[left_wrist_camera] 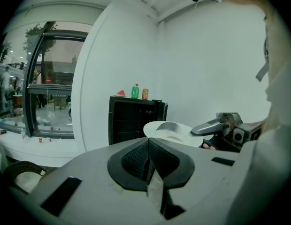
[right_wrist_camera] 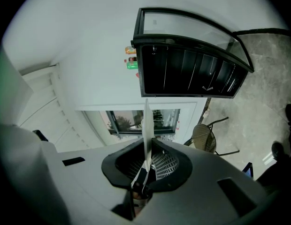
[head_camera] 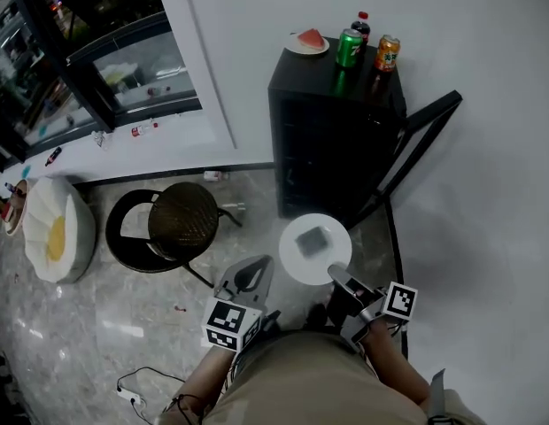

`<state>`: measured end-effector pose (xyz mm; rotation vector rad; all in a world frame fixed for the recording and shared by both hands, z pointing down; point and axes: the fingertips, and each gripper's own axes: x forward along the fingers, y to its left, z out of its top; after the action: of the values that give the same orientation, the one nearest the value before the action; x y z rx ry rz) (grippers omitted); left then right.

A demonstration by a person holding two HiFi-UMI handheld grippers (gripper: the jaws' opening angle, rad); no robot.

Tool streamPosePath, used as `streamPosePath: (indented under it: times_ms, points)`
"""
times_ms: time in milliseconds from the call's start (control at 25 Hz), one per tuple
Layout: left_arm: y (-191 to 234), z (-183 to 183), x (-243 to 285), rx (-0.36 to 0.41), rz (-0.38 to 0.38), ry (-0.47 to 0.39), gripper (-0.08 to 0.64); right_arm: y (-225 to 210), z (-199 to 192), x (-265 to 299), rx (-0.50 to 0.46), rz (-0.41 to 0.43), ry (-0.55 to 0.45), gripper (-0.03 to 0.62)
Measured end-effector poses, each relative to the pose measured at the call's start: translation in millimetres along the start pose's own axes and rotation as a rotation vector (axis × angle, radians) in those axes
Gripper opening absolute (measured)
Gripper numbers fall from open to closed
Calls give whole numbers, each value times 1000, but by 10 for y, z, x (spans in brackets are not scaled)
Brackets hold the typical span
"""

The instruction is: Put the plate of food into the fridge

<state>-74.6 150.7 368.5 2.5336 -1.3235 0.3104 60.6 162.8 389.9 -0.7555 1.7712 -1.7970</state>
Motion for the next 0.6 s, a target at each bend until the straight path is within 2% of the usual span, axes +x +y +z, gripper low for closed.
streamPosePath:
  times_ms: [600]
  points:
    - [-255,209,459,30,66,22,14,-17,560,-93,32,30,70,31]
